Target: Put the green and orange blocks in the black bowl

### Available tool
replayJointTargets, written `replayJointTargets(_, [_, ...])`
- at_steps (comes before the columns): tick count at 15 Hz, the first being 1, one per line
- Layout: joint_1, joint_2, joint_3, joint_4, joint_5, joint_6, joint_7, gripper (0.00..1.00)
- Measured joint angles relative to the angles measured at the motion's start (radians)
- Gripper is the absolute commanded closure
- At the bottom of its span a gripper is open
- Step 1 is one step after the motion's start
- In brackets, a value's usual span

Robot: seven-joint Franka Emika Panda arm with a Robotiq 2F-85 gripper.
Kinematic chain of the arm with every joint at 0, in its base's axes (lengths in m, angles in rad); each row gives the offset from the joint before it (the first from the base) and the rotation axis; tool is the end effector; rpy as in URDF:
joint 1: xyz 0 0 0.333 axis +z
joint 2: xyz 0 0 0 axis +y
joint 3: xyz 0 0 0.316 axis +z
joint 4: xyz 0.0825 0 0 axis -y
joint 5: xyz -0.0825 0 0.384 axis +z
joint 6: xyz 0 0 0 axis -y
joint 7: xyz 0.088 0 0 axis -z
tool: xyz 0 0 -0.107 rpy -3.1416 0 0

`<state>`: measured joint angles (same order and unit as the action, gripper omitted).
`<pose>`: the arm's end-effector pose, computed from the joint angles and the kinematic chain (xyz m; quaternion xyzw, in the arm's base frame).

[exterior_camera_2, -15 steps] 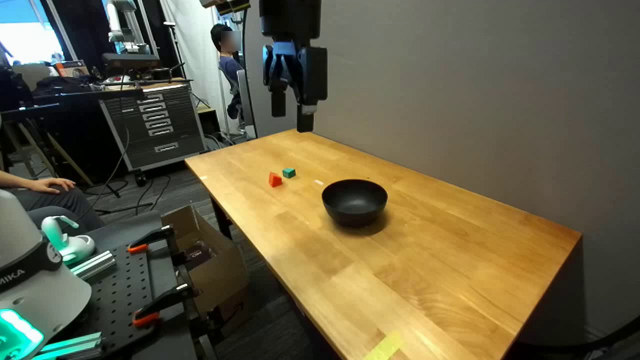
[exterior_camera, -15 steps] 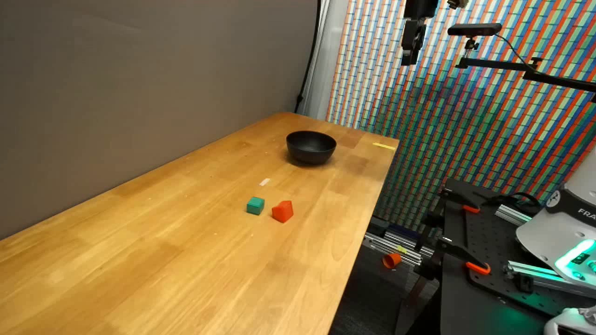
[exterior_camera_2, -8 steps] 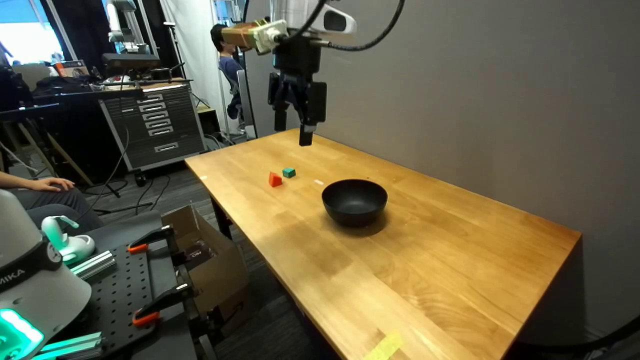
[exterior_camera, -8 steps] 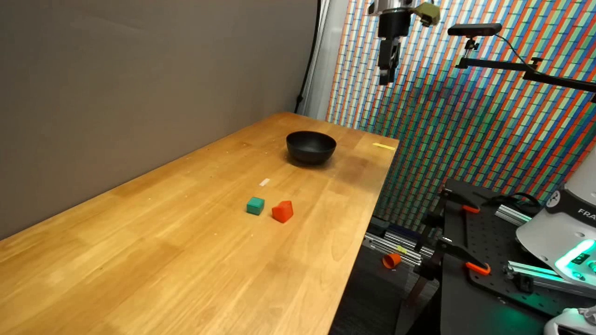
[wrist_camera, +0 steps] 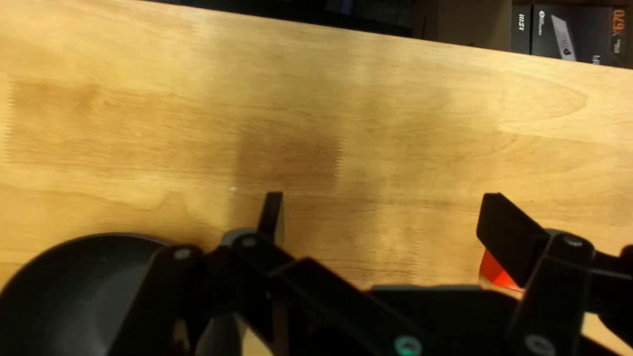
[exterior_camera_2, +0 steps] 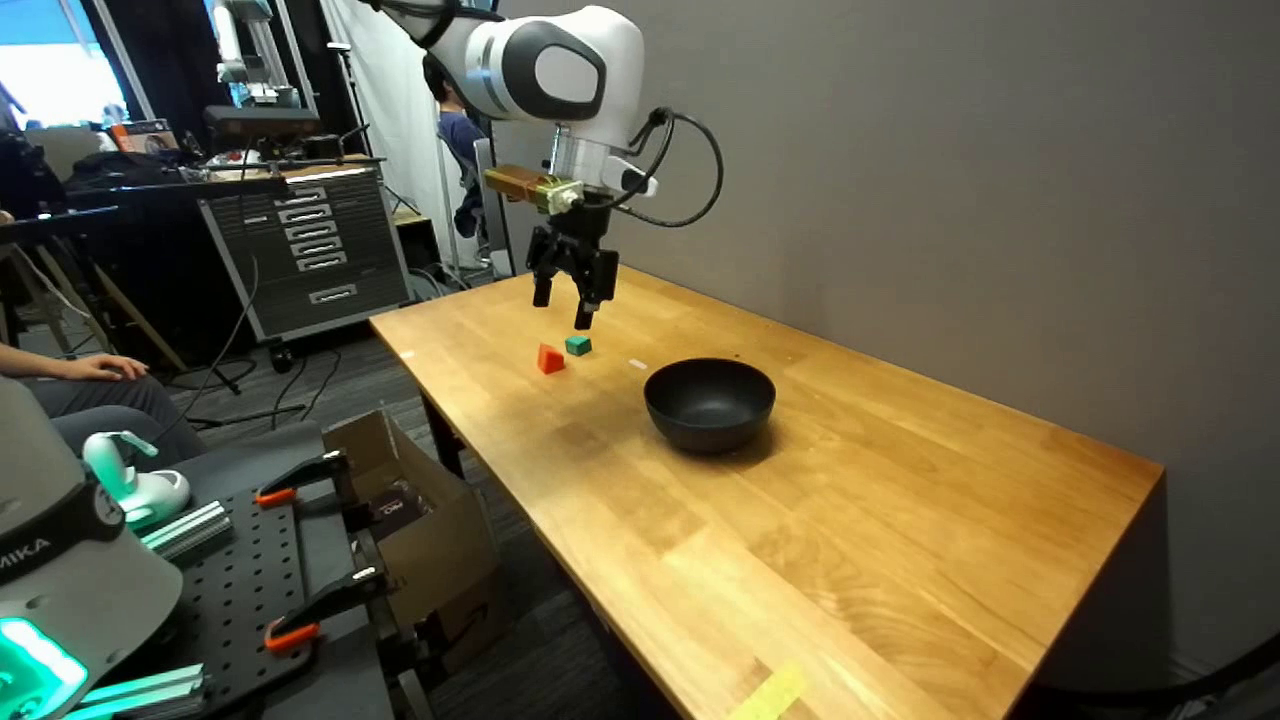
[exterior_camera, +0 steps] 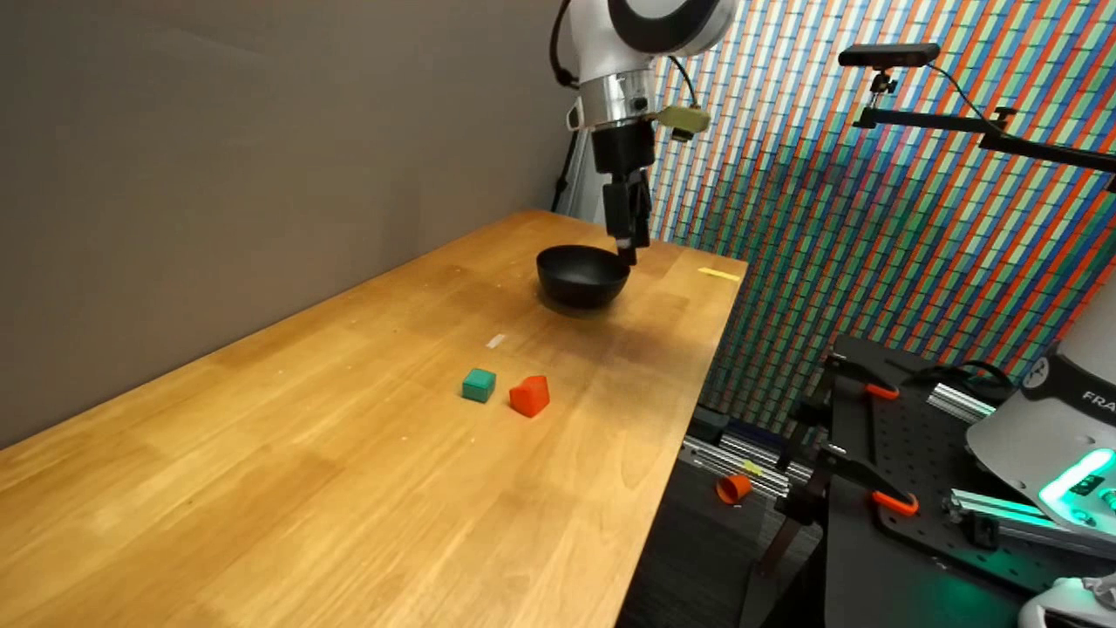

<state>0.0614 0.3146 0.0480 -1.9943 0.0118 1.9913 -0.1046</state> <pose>0.5626 0.0620 0.2817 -0.9821 -0.1022 0.1580 0.0121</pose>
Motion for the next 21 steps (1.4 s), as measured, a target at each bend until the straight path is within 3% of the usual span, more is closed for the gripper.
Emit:
replayJointTargets(13, [0.154, 0.252, 0.105, 0.117, 0.039, 0.045, 0.196, 0.0])
replayJointTargets(21, [0.208, 0.359, 0.104, 0.19, 0.039, 0.223, 0.284, 0.0])
